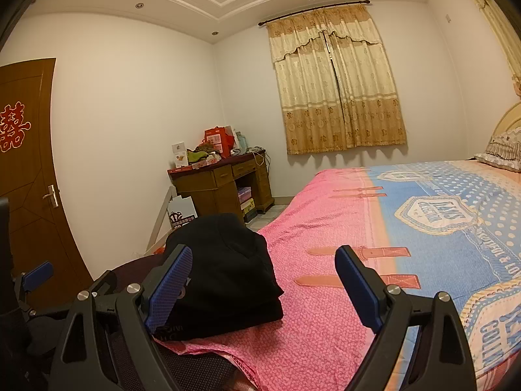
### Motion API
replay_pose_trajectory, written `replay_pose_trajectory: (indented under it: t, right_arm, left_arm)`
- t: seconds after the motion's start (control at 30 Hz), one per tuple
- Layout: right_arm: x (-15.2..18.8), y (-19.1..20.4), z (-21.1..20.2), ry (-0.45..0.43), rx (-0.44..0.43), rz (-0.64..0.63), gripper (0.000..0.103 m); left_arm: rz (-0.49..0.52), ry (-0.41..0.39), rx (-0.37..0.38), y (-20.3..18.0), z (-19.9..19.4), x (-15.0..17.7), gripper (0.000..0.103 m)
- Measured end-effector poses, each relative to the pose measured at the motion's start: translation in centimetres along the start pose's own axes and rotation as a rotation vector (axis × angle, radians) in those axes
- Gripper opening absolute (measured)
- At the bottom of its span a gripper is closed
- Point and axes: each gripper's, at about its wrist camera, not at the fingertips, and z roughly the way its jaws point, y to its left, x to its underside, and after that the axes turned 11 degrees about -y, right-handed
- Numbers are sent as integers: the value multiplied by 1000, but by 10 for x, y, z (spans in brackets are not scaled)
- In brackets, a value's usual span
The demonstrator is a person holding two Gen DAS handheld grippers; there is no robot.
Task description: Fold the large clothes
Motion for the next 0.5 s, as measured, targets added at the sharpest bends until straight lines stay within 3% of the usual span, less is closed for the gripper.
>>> replay_pose_trajectory:
  t: [0.5]
  right_arm:
    - [2,-5,2,14,0,8,90]
  left_arm:
    - [0,5,-2,1,2,1,103]
